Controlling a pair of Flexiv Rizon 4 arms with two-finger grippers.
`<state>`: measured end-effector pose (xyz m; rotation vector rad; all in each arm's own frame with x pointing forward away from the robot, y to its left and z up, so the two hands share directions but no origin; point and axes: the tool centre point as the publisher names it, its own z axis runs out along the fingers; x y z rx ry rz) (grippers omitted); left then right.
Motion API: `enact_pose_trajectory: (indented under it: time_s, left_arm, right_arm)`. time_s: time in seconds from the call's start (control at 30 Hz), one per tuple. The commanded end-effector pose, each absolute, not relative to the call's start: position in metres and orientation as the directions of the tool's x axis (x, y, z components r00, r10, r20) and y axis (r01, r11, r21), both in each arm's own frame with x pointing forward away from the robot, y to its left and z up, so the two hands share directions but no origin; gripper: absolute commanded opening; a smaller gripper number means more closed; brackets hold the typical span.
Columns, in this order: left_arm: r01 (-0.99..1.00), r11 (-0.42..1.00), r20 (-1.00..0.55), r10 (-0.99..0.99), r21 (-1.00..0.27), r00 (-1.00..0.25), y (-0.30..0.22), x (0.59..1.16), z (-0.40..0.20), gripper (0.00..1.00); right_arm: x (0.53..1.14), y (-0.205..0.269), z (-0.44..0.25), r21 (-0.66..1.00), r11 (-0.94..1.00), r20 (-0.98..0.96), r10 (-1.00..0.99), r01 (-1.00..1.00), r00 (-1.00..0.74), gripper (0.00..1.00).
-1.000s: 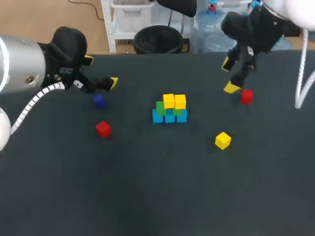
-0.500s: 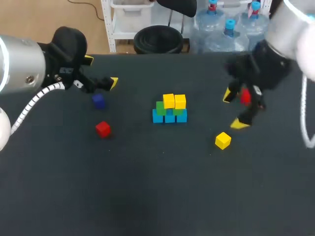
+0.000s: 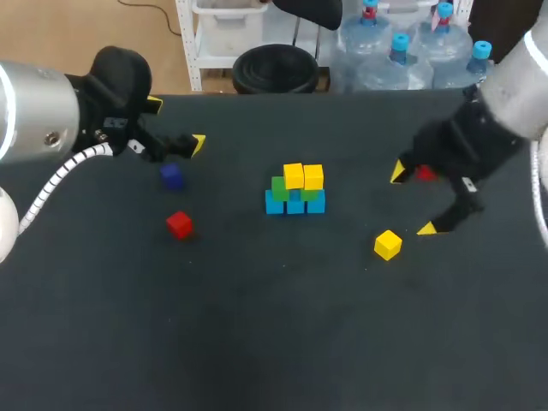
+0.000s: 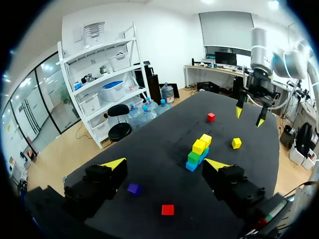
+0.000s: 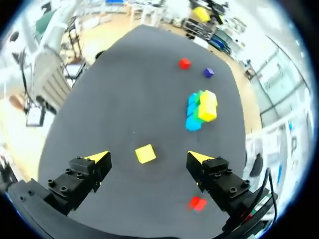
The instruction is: Place the blue cubes, place green cubes on the blue cubes, place the yellow cubes on the green cubes, then place the red cubes on the yellow cubes, and place purple cube on the red cubes.
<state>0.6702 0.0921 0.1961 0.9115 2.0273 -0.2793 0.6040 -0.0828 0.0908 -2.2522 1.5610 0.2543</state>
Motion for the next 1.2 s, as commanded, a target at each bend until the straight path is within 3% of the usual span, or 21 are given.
enact_pose_trajectory:
  time_s: [0.03, 0.1, 0.13, 0.3, 0.37, 0.43, 0.5, 0.6, 0.67, 0.7, 0.73, 1.13, 1.2]
  left_arm:
    - [0.697, 0.704, -0.794, 0.498, 0.134, -0.35, 0.093, 0.671, 0.196, 1.0]
    - [0.697, 0.704, -0.794, 0.498, 0.134, -0.35, 0.093, 0.671, 0.196, 1.0]
    - [0.697, 0.704, -0.794, 0.498, 0.134, -0.35, 0.093, 0.671, 0.196, 1.0]
    - [0.697, 0.704, -0.794, 0.498, 0.134, -0.35, 0.093, 0.671, 0.196, 1.0]
    - [0.697, 0.704, -0.794, 0.498, 0.134, -0.35, 0.093, 0.671, 0.196, 1.0]
    - [0.697, 0.704, -0.794, 0.498, 0.134, -0.35, 0.093, 0.671, 0.196, 1.0]
    - [0.697, 0.704, -0.794, 0.498, 0.134, -0.35, 0.093, 0.671, 0.196, 1.0]
    - [0.697, 0.704, -0.794, 0.498, 0.134, -0.35, 0.093, 0.671, 0.196, 1.0]
    - [0.697, 0.704, -0.794, 0.498, 0.134, -0.35, 0.093, 0.671, 0.196, 1.0]
    - [0.697, 0.704, -0.794, 0.498, 0.134, -0.35, 0.093, 0.671, 0.196, 1.0]
    - [0.697, 0.704, -0.794, 0.498, 0.134, -0.35, 0.093, 0.671, 0.196, 1.0]
    - [0.697, 0.704, -0.794, 0.498, 0.134, -0.35, 0.093, 0.671, 0.196, 1.0]
    - [0.697, 0.704, -0.794, 0.498, 0.134, -0.35, 0.093, 0.671, 0.196, 1.0]
  right_arm:
    - [0.61, -0.072, 0.083, -0.182, -0.372, -0.329, -0.849, -0.91, 0.413, 1.0]
    - [0.611, -0.073, 0.08, -0.126, -0.4, -0.297, -0.858, -0.908, 0.419, 0.98]
    - [0.61, -0.075, 0.078, -0.102, -0.418, -0.286, -0.857, -0.903, 0.429, 0.87]
    - [0.613, -0.082, 0.07, -0.061, -0.447, -0.266, -0.854, -0.893, 0.446, 0.91]
    - [0.615, -0.081, 0.068, -0.06, -0.446, -0.283, -0.851, -0.893, 0.443, 0.82]
    - [0.617, -0.079, 0.063, -0.035, -0.387, -0.385, -0.846, -0.921, 0.37, 0.67]
    - [0.618, -0.081, 0.053, -0.022, -0.377, -0.392, -0.849, -0.926, 0.355, 0.64]
    - [0.619, -0.081, 0.048, -0.011, -0.368, -0.411, -0.846, -0.93, 0.34, 0.69]
    - [0.618, -0.08, 0.047, -0.01, -0.375, -0.409, -0.844, -0.927, 0.346, 0.8]
    - [0.617, -0.078, 0.046, -0.008, -0.38, -0.407, -0.844, -0.925, 0.35, 0.95]
    - [0.617, -0.078, 0.045, -0.008, -0.385, -0.399, -0.845, -0.923, 0.356, 1.0]
    - [0.613, -0.068, 0.026, 0.02, -0.401, -0.421, -0.834, -0.916, 0.356, 1.0]
    - [0.611, -0.069, 0.024, 0.029, -0.397, -0.417, -0.839, -0.917, 0.35, 0.87]
